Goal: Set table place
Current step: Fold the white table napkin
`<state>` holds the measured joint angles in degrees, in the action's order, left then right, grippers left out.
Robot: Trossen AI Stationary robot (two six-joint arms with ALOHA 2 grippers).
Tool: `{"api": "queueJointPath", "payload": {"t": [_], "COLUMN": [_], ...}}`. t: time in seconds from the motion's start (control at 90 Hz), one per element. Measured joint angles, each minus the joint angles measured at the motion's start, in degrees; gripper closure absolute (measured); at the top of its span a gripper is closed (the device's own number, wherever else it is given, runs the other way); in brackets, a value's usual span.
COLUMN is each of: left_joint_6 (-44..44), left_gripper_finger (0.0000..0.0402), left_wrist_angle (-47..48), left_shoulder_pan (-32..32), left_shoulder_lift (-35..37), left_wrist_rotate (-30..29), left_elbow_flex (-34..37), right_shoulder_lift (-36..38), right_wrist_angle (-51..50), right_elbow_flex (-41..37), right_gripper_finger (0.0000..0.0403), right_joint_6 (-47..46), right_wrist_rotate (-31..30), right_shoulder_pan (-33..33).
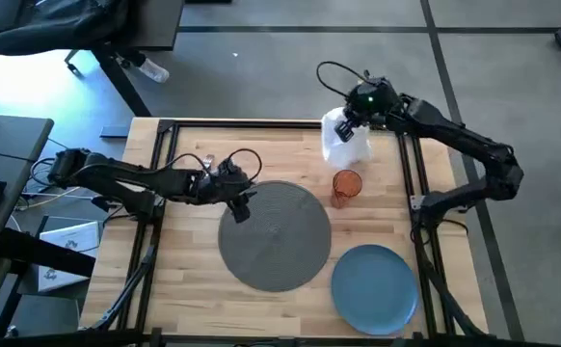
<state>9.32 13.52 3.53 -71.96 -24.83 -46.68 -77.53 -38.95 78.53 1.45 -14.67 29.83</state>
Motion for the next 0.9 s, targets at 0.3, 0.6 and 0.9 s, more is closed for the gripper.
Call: {"api": "queueJointPath", "payload": {"t": [0.3, 0.6, 0.9], "left_joint_6": [-2.1, 1.3, 3.0], "left_gripper_finger": [0.028, 0.028, 0.0276], "left_wrist_angle": [-3.8, -6.9, -15.0], "left_shoulder_pan": [0.4, 2.2, 0.9], "left_shoulder_lift": [0.0, -0.8, -5.0], "left_wrist_rotate": [0.1, -2.7, -3.8], "left_elbow_flex": [-3.4, -0.6, 3.0], "right_shoulder_lift": [-5.8, -9.3, -11.8], "right_wrist_angle": [1.1, 0.8, 0.9], "right_elbow_flex": [10.5, 11.6, 11.5], "right_gripper_finger": [0.0403, 0.0403, 0.0403], "right_joint_6": [1.1, 1.6, 2.0], "right_wrist_rotate": [-4.4, -6.6, -6.6], "right_shoulder_pan": [-10.5, -12.9, -13.5]}}
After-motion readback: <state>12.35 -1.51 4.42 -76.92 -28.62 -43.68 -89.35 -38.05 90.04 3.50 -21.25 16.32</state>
